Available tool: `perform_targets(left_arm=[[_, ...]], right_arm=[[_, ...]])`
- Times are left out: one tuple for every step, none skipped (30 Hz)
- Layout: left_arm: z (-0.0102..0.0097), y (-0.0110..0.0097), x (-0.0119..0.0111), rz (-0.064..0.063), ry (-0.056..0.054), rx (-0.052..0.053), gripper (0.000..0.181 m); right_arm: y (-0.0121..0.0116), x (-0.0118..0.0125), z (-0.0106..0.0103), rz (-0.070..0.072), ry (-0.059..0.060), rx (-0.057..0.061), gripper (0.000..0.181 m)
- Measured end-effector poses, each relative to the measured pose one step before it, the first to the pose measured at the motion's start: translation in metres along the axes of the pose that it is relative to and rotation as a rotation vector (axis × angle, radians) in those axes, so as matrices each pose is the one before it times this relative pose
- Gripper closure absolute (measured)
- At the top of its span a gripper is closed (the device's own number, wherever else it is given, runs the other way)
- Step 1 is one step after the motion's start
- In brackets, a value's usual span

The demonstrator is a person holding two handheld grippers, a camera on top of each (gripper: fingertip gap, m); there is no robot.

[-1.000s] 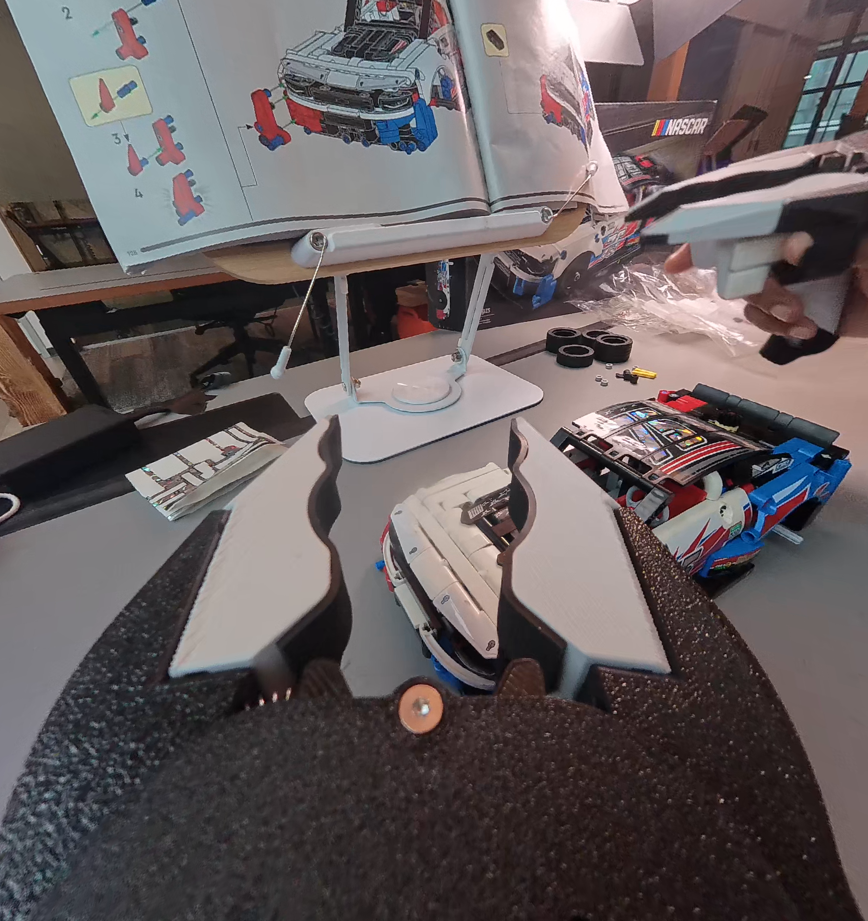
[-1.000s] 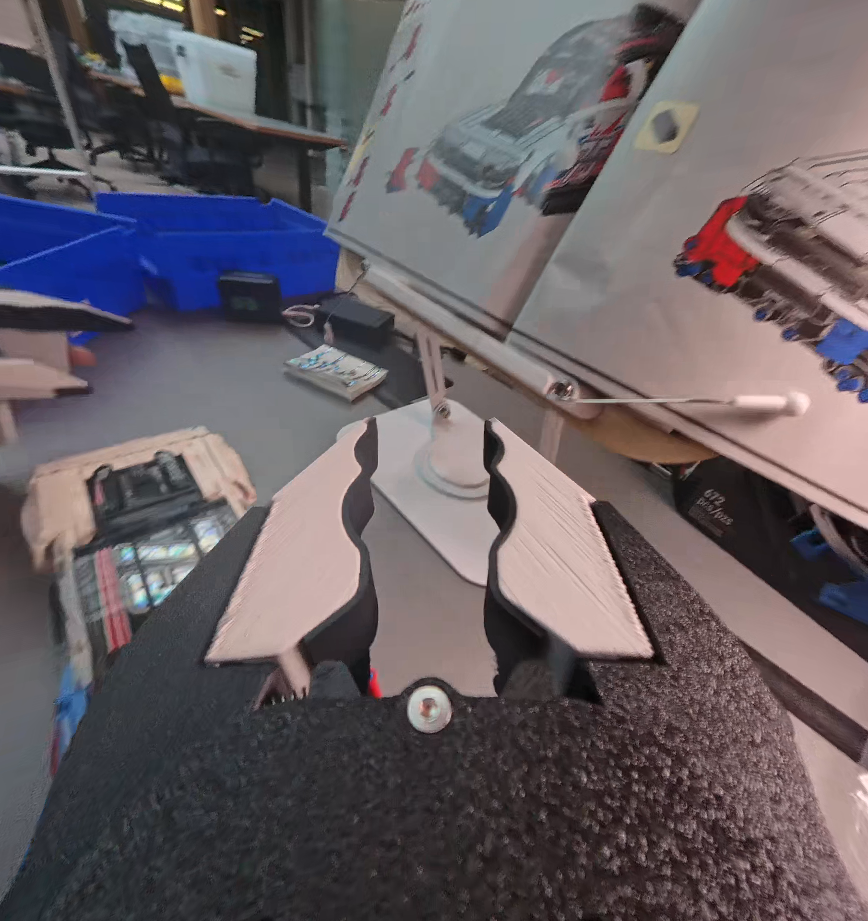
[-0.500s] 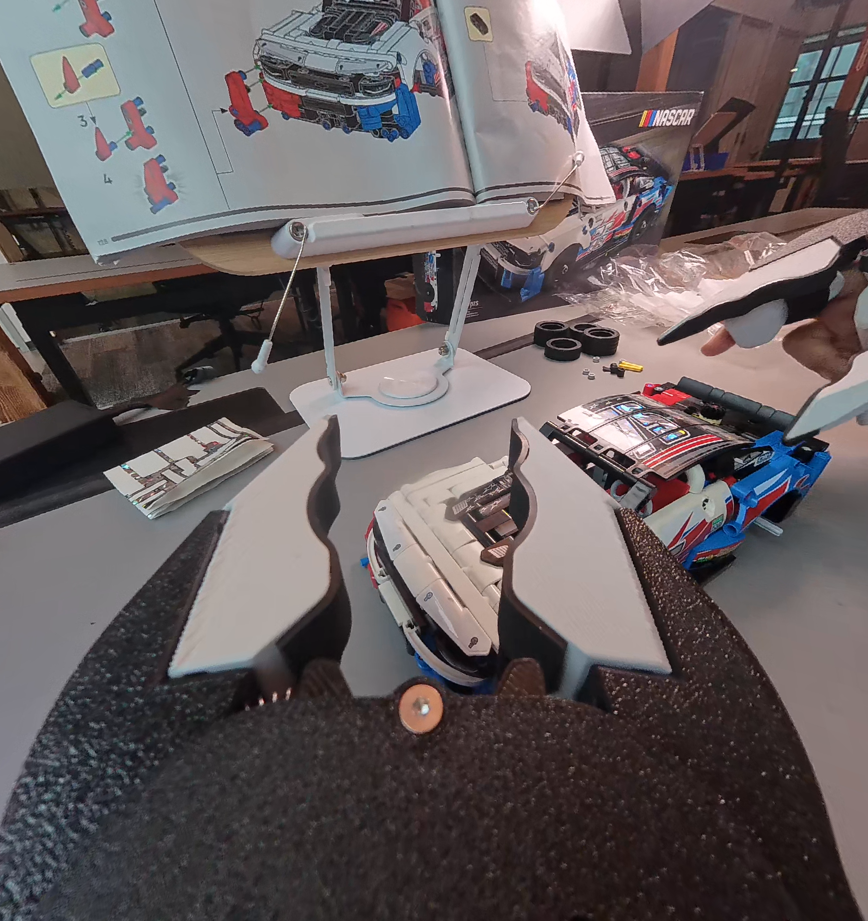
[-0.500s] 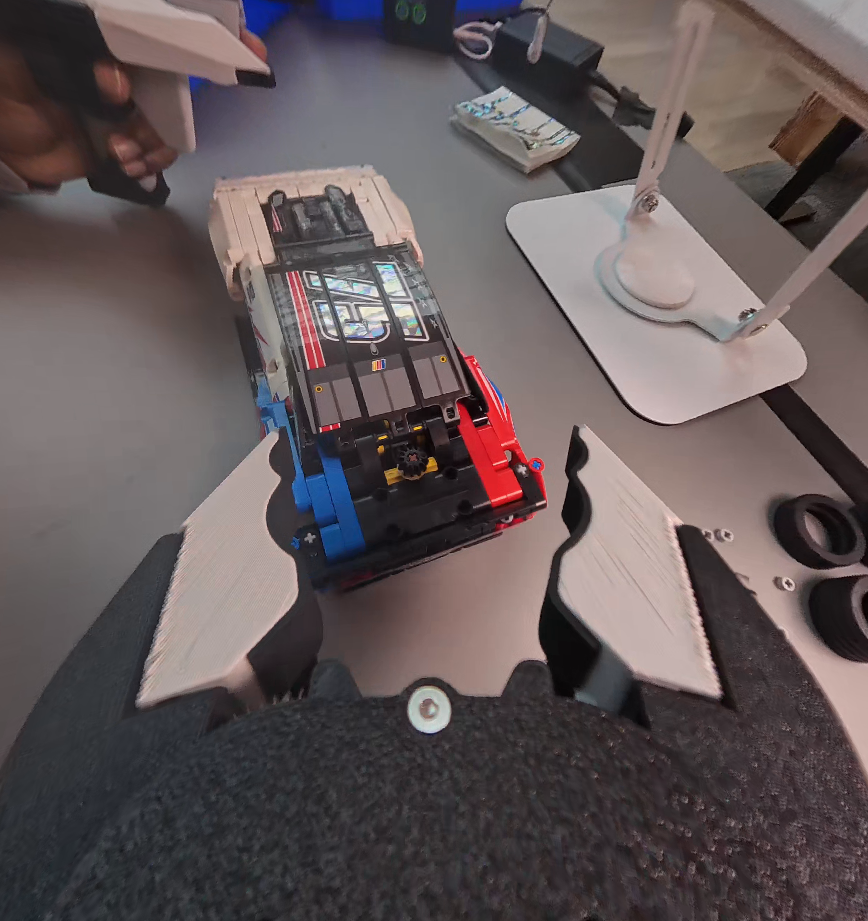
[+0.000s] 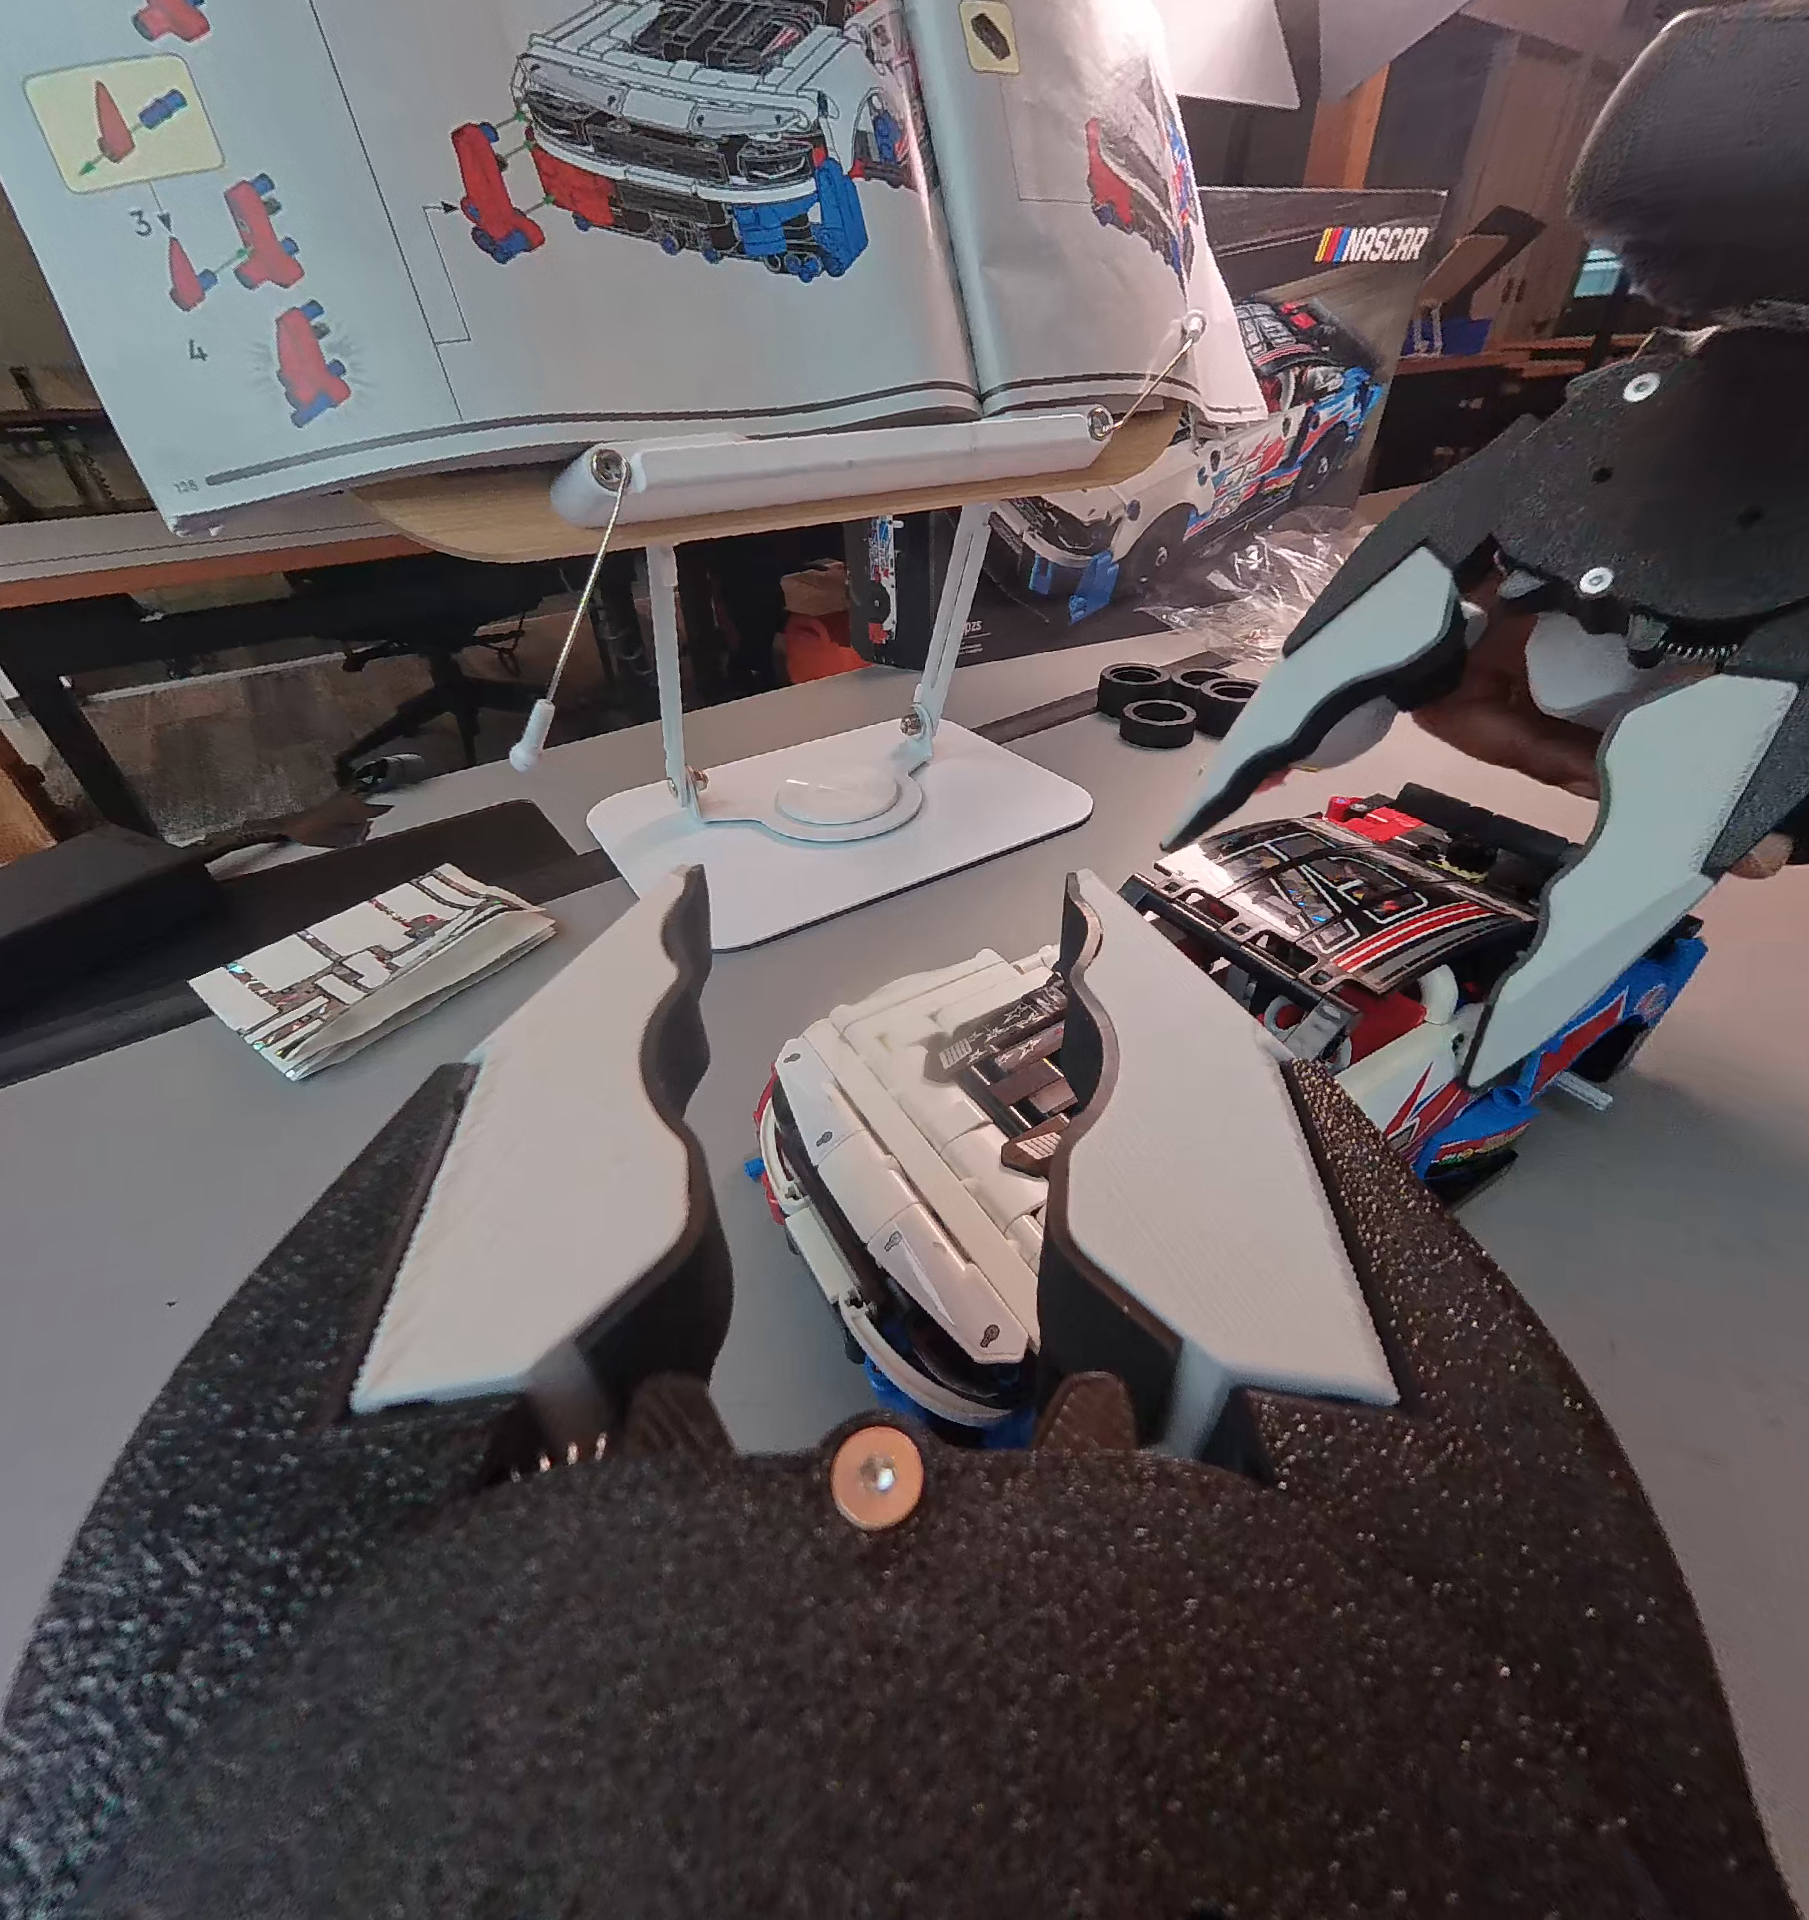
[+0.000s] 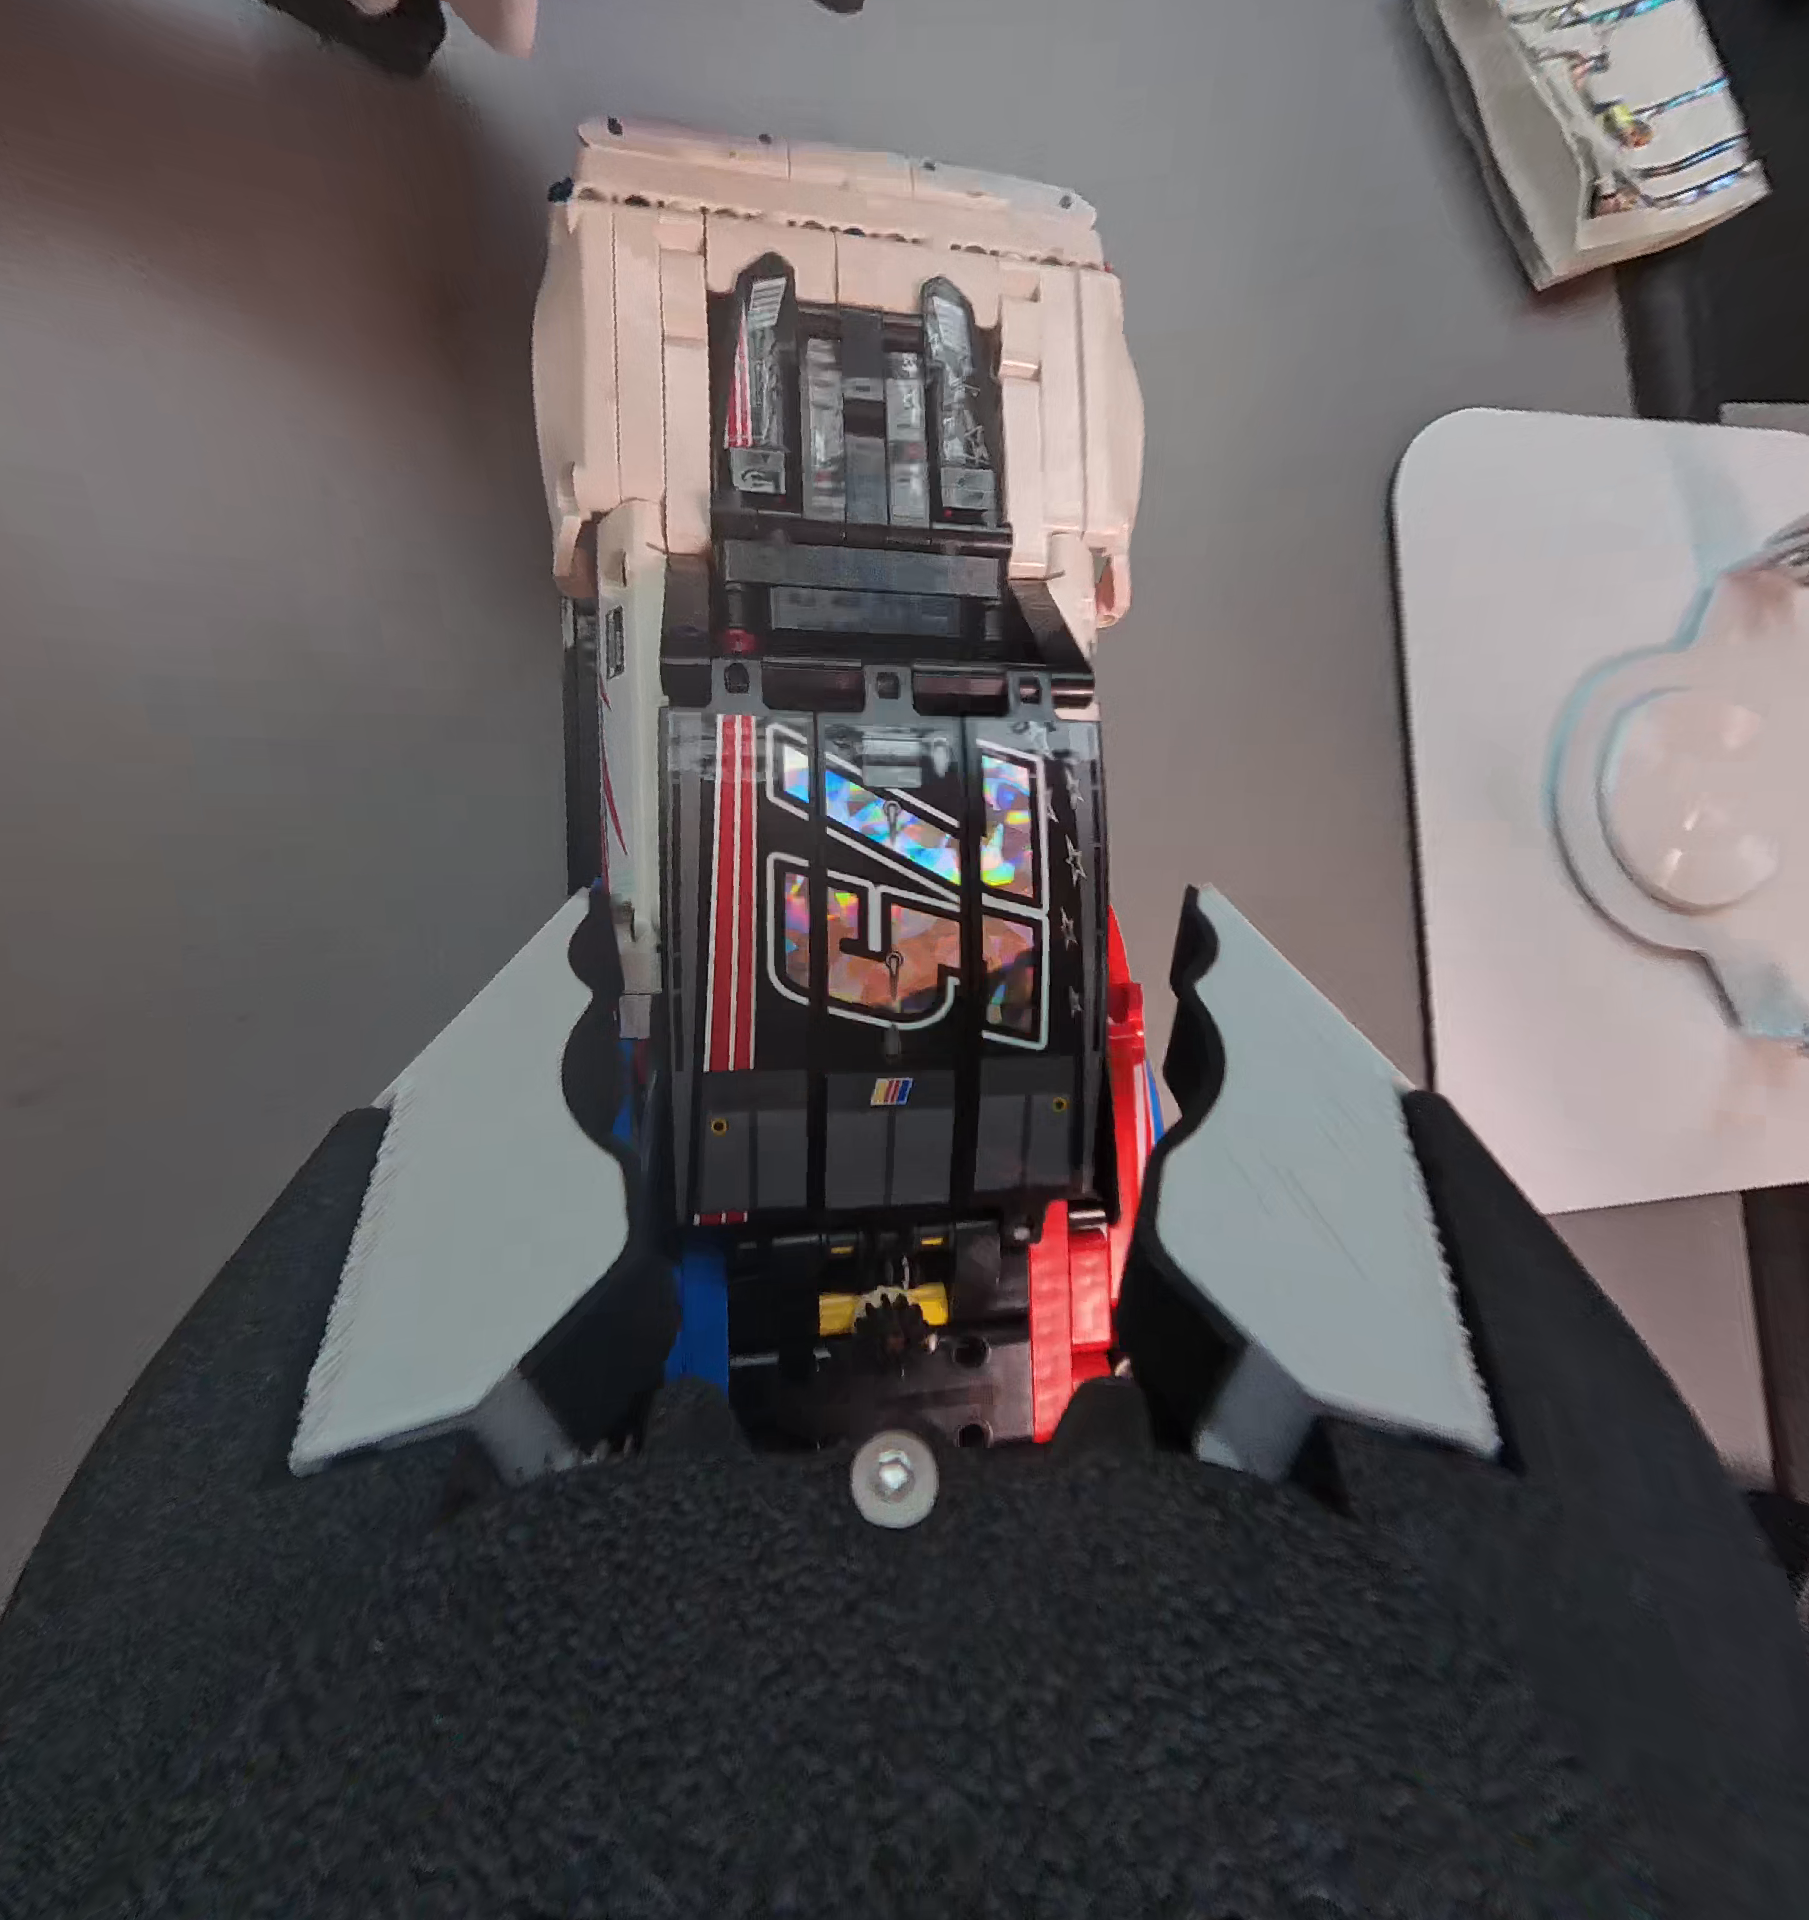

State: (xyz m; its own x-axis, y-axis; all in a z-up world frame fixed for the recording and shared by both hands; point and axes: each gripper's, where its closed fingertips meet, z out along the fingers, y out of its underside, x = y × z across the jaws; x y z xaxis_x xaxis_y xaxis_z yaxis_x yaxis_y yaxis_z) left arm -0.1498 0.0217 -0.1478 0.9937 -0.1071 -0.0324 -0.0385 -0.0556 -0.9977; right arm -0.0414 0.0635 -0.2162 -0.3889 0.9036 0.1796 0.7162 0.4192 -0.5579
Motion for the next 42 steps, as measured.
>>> perform_targets(left_arm=[[-0.00010,-0.00045,-0.00034,-0.0025,0.0012,0.0013,0.115],[-0.00028,-0.00072,-0.00038,-0.0030,0.0013,0.0019,0.115],[-0.00026,-0.00076,-0.00039,-0.0030,0.0013,0.0022,0.115],[-0.00032,-0.00082,-0.00030,-0.0027,0.0012,0.0026,0.115],[-0.00029,-0.00099,-0.00026,-0.0024,0.0017,0.0030,0.115],[-0.00020,-0.00083,-0.00011,-0.0017,0.0017,0.0025,0.115],[-0.00004,-0.00065,-0.00019,-0.0014,0.0014,0.0019,0.115],[0.00015,-0.00028,0.00011,-0.0016,0.0022,0.0013,0.115],[0.00009,-0.00016,0.00013,-0.0015,0.0024,0.0004,0.115],[0.00027,0.00001,0.00023,-0.0009,0.0021,-0.0002,0.115],[0.00023,0.00022,0.00033,-0.0006,0.0023,-0.0010,0.115],[0.00013,0.00037,0.00044,-0.0006,0.0023,-0.0013,0.115],[0.00014,0.00023,0.00031,-0.0002,0.0016,-0.0010,0.115],[0.00007,0.00019,0.00011,0.0004,0.0004,-0.0007,0.115],[-0.00001,0.00004,0.00008,0.0006,0.0002,-0.0003,0.115],[-0.00002,0.00015,0.00000,0.0001,0.0001,-0.0004,0.115],[-0.00012,0.00005,-0.00006,0.0000,-0.0006,-0.0003,0.115],[-0.00005,0.00018,-0.00025,0.0001,-0.0011,-0.0006,0.115],[-0.00012,0.00014,-0.00032,0.0003,-0.0016,-0.0002,0.115],[0.00001,-0.00004,-0.00033,0.0003,-0.0015,0.0003,0.115],[-0.00007,-0.00006,-0.00010,0.0000,-0.0008,0.0005,0.115],[0.00001,0.00009,-0.00004,-0.0002,-0.0004,0.0001,0.115],[0.00002,-0.00001,0.00005,0.0001,-0.0003,0.0001,0.115],[0.00002,0.00010,0.00007,0.0007,0.0001,0.0000,0.115],[0.00000,0.00016,0.00011,0.0008,-0.0002,-0.0004,0.115],[0.00011,0.00002,0.00018,0.0006,0.0003,-0.0002,0.115],[0.00024,0.00037,0.00033,-0.0001,0.0012,-0.0014,0.115],[0.00011,0.00041,0.00011,0.0001,0.0003,-0.0016,0.115],[0.00010,0.00002,-0.00001,0.0009,-0.0003,-0.0002,0.115],[0.00001,0.00000,0.00005,0.0005,-0.0001,0.0000,0.115],[-0.00001,0.00001,0.00001,-0.0002,0.0000,-0.0001,0.115],[-0.00009,-0.00001,-0.00004,0.0000,-0.0004,0.0001,0.115],[-0.00007,-0.00003,0.00000,0.0007,-0.0005,0.0002,0.115],[-0.00010,-0.00010,-0.00008,0.0006,-0.0004,0.0000,0.115],[-0.00005,-0.00020,-0.00004,-0.0002,-0.0004,0.0007,0.115],[-0.00012,-0.00029,-0.00017,-0.0005,-0.0002,0.0015,0.115],[-0.00014,-0.00036,-0.00010,-0.0004,-0.0004,0.0012,0.115],[-0.00007,-0.00019,-0.00006,-0.0002,0.0001,0.0007,0.115],[0.00001,-0.00015,-0.00008,-0.0002,0.0001,0.0003,0.115],[-0.00006,-0.00007,0.00005,-0.0002,0.0001,0.0005,0.115],[0.00002,-0.00015,0.00007,-0.0005,0.0003,0.0004,0.115],[0.00002,0.00006,0.00010,-0.0005,0.0004,0.0003,0.115]], right_arm=[[0.00133,-0.00520,0.00402,-0.0058,-0.0400,-0.0253,0.081],[0.00009,-0.00274,0.00324,-0.0026,-0.0242,-0.0128,0.084],[-0.00046,-0.00034,0.00083,-0.0069,-0.0118,-0.0033,0.084],[-0.00024,-0.00029,-0.00077,-0.0066,-0.0122,-0.0007,0.085],[0.00000,-0.00051,-0.00102,-0.0040,-0.0129,-0.0019,0.087],[-0.00036,-0.00101,-0.00133,-0.0007,-0.0159,0.0017,0.088],[-0.00084,-0.00232,-0.00178,0.0021,-0.0238,0.0087,0.091],[-0.00098,-0.00373,-0.00205,-0.0028,-0.0318,0.0154,0.096],[0.00047,-0.00387,-0.00076,-0.0068,-0.0224,0.0060,0.096],[0.00089,-0.00302,-0.00057,-0.0208,-0.0119,-0.0004,0.096],[0.00111,-0.00372,-0.00082,-0.0179,-0.0138,-0.0076,0.096],[0.00139,-0.00407,-0.00094,-0.0218,-0.0130,-0.0123,0.096],[0.00107,-0.00412,-0.00078,-0.0240,-0.0148,-0.0097,0.096],[0.00055,-0.00425,-0.00055,-0.0230,-0.0163,-0.0028,0.096],[0.00029,-0.00432,-0.00032,-0.0201,-0.0160,0.0009,0.096],[0.00049,-0.00391,-0.00050,-0.0196,-0.0127,-0.0023,0.096],[0.00072,-0.00348,-0.00046,-0.0160,-0.0096,-0.0059,0.096],[0.00090,-0.00310,-0.00053,-0.0128,-0.0079,-0.0080,0.096],[0.00087,-0.00244,-0.00061,-0.0101,-0.0048,-0.0085,0.096],[0.00091,-0.00175,-0.00052,-0.0066,-0.0027,-0.0064,0.096],[0.00093,-0.00138,-0.00054,-0.0039,-0.0018,-0.0031,0.096],[0.00093,-0.00105,-0.00044,-0.0024,-0.0012,0.0003,0.096],[0.00083,-0.00075,-0.00049,0.0002,-0.0008,0.0025,0.096],[0.00082,-0.00066,-0.00049,0.0011,0.0003,0.0025,0.096],[0.00071,-0.00060,-0.00042,0.0018,0.0011,0.0006,0.096],[0.00082,-0.00068,-0.00047,0.0007,0.0010,-0.0019,0.095],[0.00068,-0.00062,-0.00038,0.0005,0.0014,-0.0027,0.095],[0.00027,-0.00028,-0.00015,0.0037,0.0029,-0.0019,0.096],[0.00003,-0.00008,0.00010,0.0074,0.0042,-0.0017,0.096],[0.00005,-0.00002,0.00009,0.0084,0.0052,-0.0018,0.095],[0.00015,-0.00007,-0.00007,0.0083,0.0058,-0.0028,0.095],[0.00039,-0.00015,-0.00010,0.0089,0.0070,-0.0037,0.095],[0.00037,0.00008,-0.00008,0.0102,0.0090,-0.0049,0.094],[0.00047,0.00013,-0.00016,0.0078,0.0115,-0.0040,0.094],[0.00009,0.00028,-0.00012,0.0051,0.0136,-0.0001,0.093],[-0.00005,0.00015,0.00001,0.0042,0.0150,0.0041,0.093],[-0.00021,-0.00011,0.00006,0.0054,0.0135,0.0071,0.092],[-0.00010,0.00015,-0.00048,0.0071,0.0140,0.0111,0.091],[-0.00054,0.00017,-0.00079,0.0105,0.0153,0.0168,0.091],[-0.00114,0.00017,-0.00094,0.0145,0.0153,0.0245,0.091],[-0.00151,-0.00007,-0.00104,0.0152,0.0137,0.0290,0.091],[-0.00053,0.00029,-0.00086,0.0133,0.0148,0.0246,0.091]])
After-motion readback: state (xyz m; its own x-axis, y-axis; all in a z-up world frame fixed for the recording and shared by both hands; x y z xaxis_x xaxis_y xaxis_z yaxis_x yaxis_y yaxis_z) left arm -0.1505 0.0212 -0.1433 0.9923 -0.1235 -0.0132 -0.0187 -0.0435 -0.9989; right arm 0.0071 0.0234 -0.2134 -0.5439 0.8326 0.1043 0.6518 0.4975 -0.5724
